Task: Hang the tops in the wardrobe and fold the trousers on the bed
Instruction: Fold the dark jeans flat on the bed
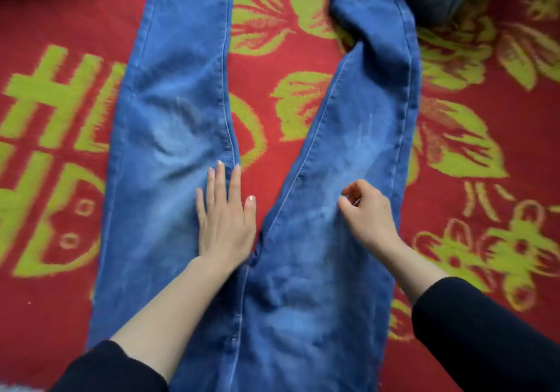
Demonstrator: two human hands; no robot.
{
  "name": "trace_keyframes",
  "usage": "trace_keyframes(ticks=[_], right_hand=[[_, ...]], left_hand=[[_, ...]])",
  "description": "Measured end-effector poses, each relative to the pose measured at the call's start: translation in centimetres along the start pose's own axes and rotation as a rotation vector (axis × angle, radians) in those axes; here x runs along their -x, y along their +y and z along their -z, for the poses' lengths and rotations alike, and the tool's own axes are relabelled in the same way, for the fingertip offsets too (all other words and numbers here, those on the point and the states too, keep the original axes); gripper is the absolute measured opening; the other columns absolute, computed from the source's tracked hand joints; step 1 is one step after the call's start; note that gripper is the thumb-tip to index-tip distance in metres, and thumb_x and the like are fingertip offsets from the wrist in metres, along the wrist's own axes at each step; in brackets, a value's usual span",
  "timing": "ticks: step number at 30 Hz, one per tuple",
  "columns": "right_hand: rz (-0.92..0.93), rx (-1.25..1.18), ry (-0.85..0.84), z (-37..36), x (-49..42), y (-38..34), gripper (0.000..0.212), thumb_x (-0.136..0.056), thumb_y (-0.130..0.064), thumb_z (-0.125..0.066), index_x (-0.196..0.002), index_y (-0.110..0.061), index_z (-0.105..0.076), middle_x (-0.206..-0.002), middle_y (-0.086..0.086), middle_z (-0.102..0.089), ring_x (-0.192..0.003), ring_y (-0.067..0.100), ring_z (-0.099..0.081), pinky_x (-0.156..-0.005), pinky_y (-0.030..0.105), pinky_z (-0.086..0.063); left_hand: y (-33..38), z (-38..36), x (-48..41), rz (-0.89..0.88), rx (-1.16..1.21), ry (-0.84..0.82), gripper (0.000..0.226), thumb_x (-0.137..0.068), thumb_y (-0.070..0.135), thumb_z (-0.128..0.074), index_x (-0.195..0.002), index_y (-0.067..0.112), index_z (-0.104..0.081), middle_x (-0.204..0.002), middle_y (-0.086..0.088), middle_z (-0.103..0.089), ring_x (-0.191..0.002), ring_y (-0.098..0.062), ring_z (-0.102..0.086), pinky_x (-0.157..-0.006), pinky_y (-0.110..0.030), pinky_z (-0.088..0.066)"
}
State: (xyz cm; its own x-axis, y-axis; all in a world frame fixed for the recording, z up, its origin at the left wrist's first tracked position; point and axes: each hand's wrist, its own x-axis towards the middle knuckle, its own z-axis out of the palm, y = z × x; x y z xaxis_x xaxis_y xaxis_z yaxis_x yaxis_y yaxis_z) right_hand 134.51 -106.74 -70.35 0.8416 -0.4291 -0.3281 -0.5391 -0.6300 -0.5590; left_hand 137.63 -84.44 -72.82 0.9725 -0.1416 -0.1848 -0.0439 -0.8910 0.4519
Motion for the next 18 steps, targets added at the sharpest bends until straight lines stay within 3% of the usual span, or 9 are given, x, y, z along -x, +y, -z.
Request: trace_keyframes(ticks=[6,9,11,12,15,18], right_hand=[[-0.069,-0.012,0.042,3.8,3.5,7.5,0.025,-0.084,-0.018,-0.062,-0.106,-0.012,-0.051,-0.092,0.006,-0.055,-0.080,0.021,-0.050,-0.071,0.030,-0.034],[-0.182,-0.040,-0.013,4.2,4.8,10.0,0.033,-0.083,-0.027,-0.065,-0.105,-0.012,-0.046,-0.092,0.009,-0.059,-0.084,0.028,-0.056,-0.073,0.035,-0.042],[-0.261,-0.113,-0.109,4.1,5.4,10.7,0.036,-0.081,-0.032,-0.067,-0.102,-0.015,-0.043,-0.083,0.006,-0.061,-0.081,0.031,-0.063,-0.074,0.043,-0.051],[-0.286,-0.162,-0.140,4.1,5.6,10.7,0.035,-0.080,-0.035,-0.068,-0.099,-0.019,-0.043,-0.081,0.006,-0.062,-0.079,0.032,-0.064,-0.075,0.048,-0.053],[-0.282,-0.249,-0.220,4.0,5.8,10.6,0.029,-0.077,-0.030,-0.069,-0.085,-0.025,-0.041,-0.088,0.011,-0.065,-0.078,0.033,-0.066,-0.071,0.052,-0.056],[-0.265,-0.247,-0.255,4.2,6.1,9.8,0.026,-0.078,-0.013,-0.067,-0.089,-0.018,-0.044,-0.090,0.015,-0.065,-0.070,0.030,-0.064,-0.061,0.046,-0.056]], left_hand=[[8.0,-7.0,14.8,-0.039,-0.025,-0.088,0.062,-0.092,0.042,-0.030,-0.149,0.017,-0.024,-0.158,-0.014,-0.014,-0.145,-0.026,-0.004,-0.115,-0.046,-0.005],[10.7,-10.1,20.8,0.047,-0.086,-0.291,0.071,-0.087,0.054,-0.033,-0.148,0.019,-0.028,-0.157,-0.016,-0.016,-0.144,-0.033,-0.009,-0.111,-0.057,-0.022],[12.1,-11.0,23.0,0.122,-0.143,-0.421,0.088,-0.076,0.067,-0.038,-0.149,0.019,-0.026,-0.156,-0.020,-0.017,-0.142,-0.039,-0.011,-0.101,-0.065,-0.023],[12.7,-11.2,23.4,0.149,-0.161,-0.447,0.098,-0.071,0.071,-0.040,-0.151,0.019,-0.018,-0.158,-0.021,-0.009,-0.143,-0.040,-0.004,-0.100,-0.067,-0.017],[13.6,-11.4,23.3,0.199,-0.212,-0.538,0.112,-0.076,0.063,-0.052,-0.143,0.023,0.029,-0.143,-0.016,0.045,-0.133,-0.040,0.038,-0.102,-0.071,0.004],[14.6,-9.9,22.6,0.216,-0.261,-0.619,0.111,-0.082,0.039,-0.060,-0.144,0.021,0.030,-0.141,-0.019,0.047,-0.132,-0.043,0.038,-0.103,-0.073,-0.004]])
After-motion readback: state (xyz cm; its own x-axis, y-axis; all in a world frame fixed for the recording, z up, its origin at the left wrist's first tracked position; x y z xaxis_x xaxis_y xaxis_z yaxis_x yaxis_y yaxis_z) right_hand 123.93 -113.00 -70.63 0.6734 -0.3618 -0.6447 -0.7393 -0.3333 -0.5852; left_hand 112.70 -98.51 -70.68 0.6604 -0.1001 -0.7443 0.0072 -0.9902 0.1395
